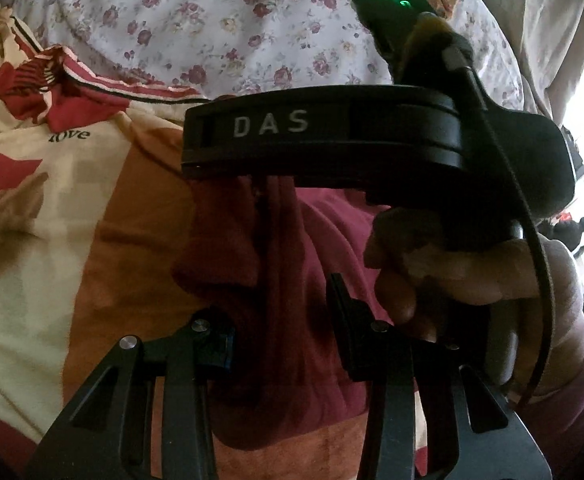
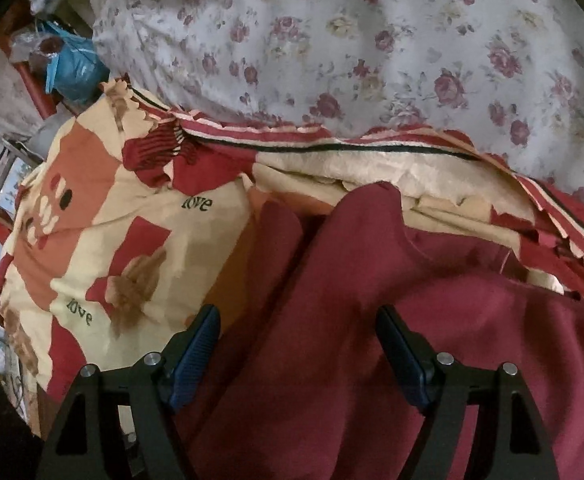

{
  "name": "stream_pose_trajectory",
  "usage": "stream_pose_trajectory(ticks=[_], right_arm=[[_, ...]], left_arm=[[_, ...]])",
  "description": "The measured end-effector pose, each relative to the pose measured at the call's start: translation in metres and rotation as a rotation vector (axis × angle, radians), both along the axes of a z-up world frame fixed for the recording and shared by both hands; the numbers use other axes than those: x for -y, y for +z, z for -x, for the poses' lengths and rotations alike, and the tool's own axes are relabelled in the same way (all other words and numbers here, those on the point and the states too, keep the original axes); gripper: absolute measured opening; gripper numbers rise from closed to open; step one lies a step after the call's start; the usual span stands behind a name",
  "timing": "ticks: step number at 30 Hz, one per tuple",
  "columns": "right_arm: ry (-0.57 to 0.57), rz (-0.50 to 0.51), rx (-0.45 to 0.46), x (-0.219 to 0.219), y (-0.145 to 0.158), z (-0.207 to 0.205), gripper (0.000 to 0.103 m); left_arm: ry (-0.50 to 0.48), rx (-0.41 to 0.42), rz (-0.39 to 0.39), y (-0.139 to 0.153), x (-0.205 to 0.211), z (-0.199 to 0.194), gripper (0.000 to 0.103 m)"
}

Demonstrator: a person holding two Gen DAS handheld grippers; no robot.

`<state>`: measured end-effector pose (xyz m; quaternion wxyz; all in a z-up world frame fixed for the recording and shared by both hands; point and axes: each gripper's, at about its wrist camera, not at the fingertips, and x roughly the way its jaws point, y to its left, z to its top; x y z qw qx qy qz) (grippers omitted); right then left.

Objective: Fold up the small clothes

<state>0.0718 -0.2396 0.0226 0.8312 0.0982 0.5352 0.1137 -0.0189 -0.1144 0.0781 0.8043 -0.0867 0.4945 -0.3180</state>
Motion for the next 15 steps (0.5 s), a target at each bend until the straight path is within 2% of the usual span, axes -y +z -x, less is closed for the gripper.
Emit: stream_pose_trajectory(ticks=[4, 9, 11, 15], right_arm=[[0.021, 0.018, -0.01, -0.003, 0.0, -0.005, 0.078], [0.063, 0.093, 0.002, -0.01, -0.001, -0.006, 0.075], [0.084, 0.112, 0.023, -0.011, -0.001, -0.003, 0.047], [0.078, 0.091, 0.08, -0.005, 0.009, 0.007, 0.035]], left_arm=[[-0.005, 0.011, -0.01, 0.001, 0.001, 0.002, 0.037], [-0.003, 0.002, -0.01, -0.001, 0.0, -0.001, 0.037], [-0.002, -0.003, -0.012, -0.001, 0.0, -0.003, 0.037], [0.009, -0.021, -0.01, -0.001, -0.004, -0.003, 0.037]])
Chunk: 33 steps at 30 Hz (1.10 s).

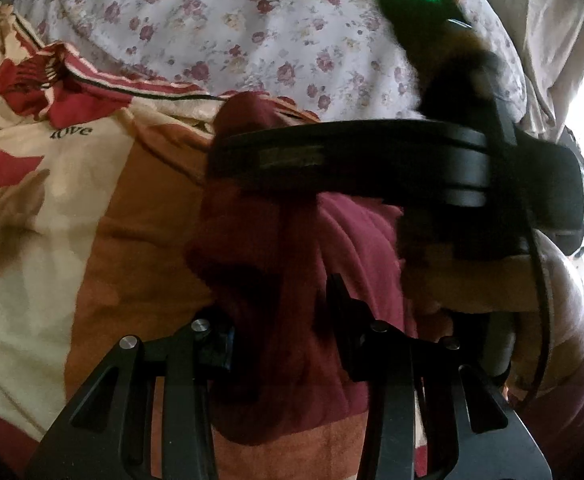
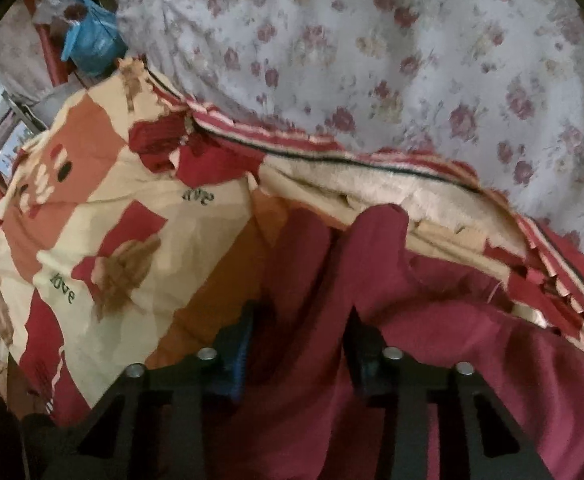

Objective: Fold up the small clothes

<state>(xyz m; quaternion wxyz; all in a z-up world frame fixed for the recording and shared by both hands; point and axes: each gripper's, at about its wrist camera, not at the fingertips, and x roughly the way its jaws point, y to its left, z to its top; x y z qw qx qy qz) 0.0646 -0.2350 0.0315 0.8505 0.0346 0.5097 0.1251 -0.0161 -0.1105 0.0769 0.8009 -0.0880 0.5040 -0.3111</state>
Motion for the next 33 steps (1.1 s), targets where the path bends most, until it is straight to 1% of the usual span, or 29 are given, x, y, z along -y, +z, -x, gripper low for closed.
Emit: stream_pose_trajectory(ticks=[2, 3, 5, 7, 13, 19, 33], right_arm=[[-0.019, -0.034, 0.015, 0.011, 0.006, 0.004, 0.033], [-0.028, -0.05, 0.016, 0.015, 0.007, 0.005, 0.033], [-0.046, -0.071, 0.018, 0.025, 0.01, 0.007, 0.032], [-0.059, -0.085, 0.018, 0.031, 0.01, 0.009, 0.032], [-0.073, -0.109, 0.013, 0.037, 0.009, 0.011, 0.032], [-0.07, -0.104, 0.012, 0.035, 0.008, 0.01, 0.032], [-0.07, -0.11, -0.002, 0.035, 0.004, 0.009, 0.032]], left_arm=[[0.019, -0.001, 0.019, 0.001, -0.006, 0.0, 0.038], [0.039, -0.003, 0.016, 0.001, -0.009, -0.001, 0.043], [0.052, -0.013, 0.025, -0.001, -0.011, -0.003, 0.045], [0.046, -0.022, 0.023, -0.002, -0.01, -0.003, 0.045], [0.007, 0.004, -0.033, -0.003, 0.0, 0.001, 0.045], [0.018, -0.011, -0.017, -0.003, -0.004, -0.003, 0.045], [0.015, -0.003, -0.022, -0.003, -0.002, -0.003, 0.045]])
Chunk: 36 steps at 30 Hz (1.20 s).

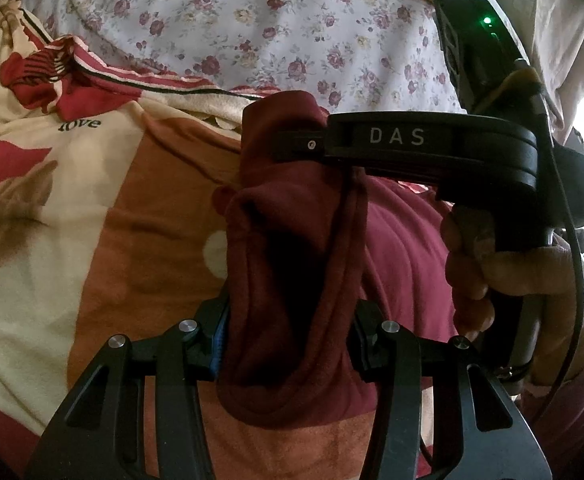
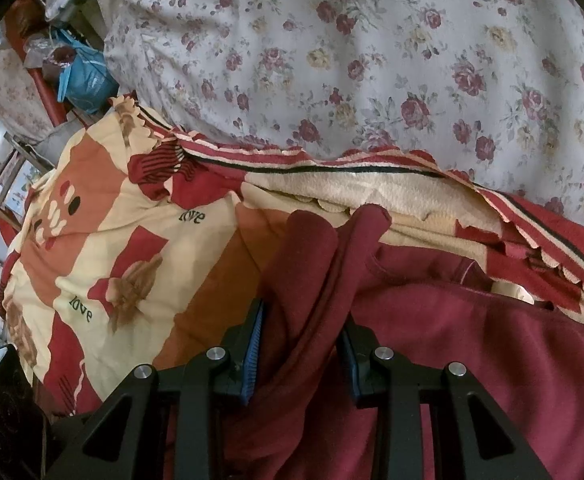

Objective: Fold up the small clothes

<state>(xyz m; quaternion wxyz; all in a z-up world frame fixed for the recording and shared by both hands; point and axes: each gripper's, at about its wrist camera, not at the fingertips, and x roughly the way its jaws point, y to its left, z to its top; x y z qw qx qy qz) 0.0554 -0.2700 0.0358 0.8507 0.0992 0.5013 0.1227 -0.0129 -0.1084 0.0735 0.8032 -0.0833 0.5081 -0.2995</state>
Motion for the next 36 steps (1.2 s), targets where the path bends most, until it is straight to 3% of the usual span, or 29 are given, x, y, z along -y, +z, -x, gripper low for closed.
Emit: stream_pose_trajectory(ticks=[36], right_arm=[[0.0, 0.001, -0.01, -0.0011, -0.0037, 0.0001, 0.032]], left_arm=[[0.001, 0.002, -0.006, -0.0039, 0.0002, 0.0, 0.045]])
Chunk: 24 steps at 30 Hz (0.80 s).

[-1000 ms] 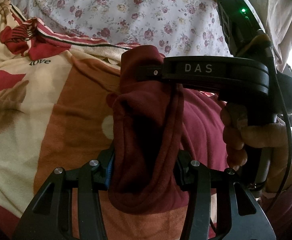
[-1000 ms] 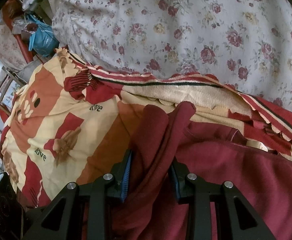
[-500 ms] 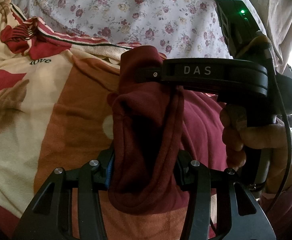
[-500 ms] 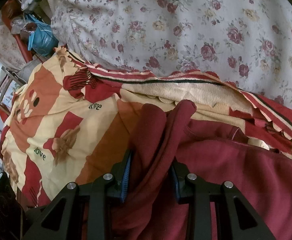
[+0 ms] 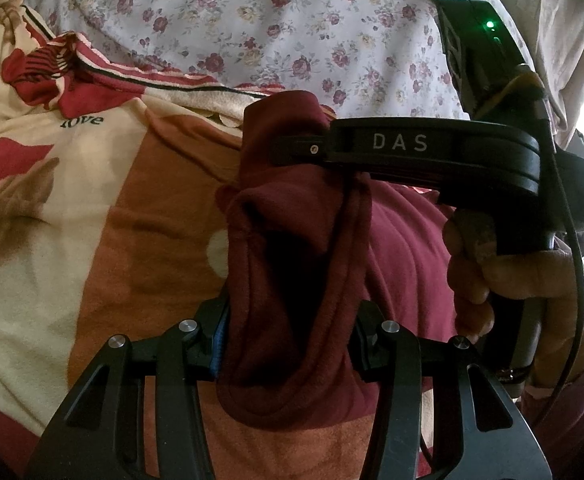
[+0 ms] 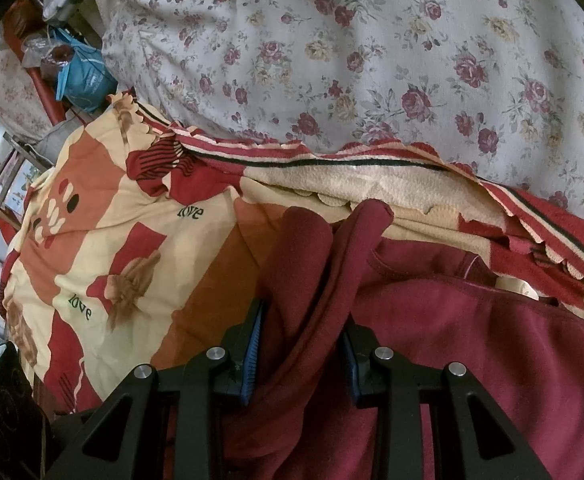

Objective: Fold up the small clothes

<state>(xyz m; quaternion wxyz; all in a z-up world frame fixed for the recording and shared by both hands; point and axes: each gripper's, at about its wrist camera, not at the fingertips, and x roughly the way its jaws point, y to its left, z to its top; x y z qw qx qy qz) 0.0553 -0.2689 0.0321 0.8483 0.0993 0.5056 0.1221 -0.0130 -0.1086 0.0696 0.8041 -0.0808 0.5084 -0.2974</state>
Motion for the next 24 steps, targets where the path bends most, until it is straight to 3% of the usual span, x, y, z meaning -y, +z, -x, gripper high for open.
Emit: stream_pose_trajectory(ticks=[20, 24], right_arm=[[0.003, -0.002, 0.008, 0.0019, -0.0021, -0.0008, 0.029], [-0.001, -0.016, 0.026, 0.0044, 0.0032, 0.0028, 0.024]], left_arm=[[-0.003, 0.013, 0.004, -0.0035, 0.0018, 0.0015, 0.045], [-0.023, 0.043, 0.026, 0.0025, 0.0016, 0.0047, 0.024]])
